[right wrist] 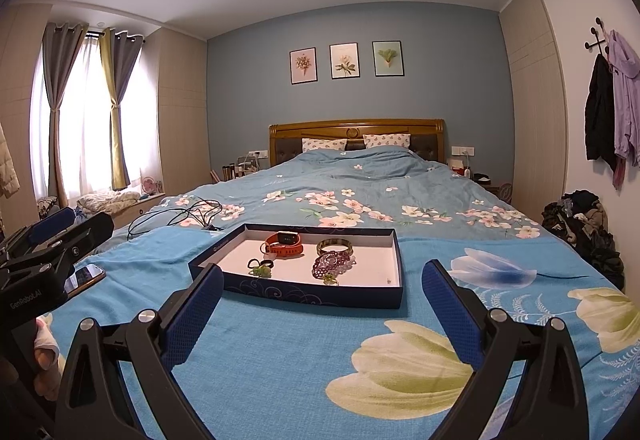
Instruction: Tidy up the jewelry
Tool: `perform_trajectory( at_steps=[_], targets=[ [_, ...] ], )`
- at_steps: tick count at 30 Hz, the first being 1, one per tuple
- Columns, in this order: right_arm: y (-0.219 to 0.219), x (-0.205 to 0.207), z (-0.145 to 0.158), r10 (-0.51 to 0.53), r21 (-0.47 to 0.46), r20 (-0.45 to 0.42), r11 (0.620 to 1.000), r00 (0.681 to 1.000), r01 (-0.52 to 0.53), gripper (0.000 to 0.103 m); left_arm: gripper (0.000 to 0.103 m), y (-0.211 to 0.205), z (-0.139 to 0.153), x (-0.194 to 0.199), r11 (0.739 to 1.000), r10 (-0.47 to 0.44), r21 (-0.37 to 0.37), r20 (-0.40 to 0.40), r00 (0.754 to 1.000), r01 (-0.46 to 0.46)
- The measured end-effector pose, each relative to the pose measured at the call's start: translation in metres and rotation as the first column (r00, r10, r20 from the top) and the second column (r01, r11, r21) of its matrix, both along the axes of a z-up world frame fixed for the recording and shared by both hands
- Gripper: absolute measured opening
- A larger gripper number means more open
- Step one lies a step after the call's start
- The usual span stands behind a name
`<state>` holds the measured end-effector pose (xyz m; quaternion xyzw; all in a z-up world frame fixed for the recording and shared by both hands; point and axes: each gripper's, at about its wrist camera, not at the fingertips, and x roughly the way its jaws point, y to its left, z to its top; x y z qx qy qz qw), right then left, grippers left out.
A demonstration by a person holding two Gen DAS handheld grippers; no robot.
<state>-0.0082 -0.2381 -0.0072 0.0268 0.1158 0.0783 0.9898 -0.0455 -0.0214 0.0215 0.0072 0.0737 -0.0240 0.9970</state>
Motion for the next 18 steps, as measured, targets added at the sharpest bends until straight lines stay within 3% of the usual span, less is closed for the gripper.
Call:
perform_trajectory(
  at_steps=[18],
  targets=[
    [-0.0028, -0.0013, 0.0049, -0.007, 0.001, 0.003, 1.000, 1.000, 0.007, 0.096, 0.098, 0.0017, -0.0031, 0.0006, 1.000, 0.007, 0.001, -0.002, 1.000, -0.007]
  ],
)
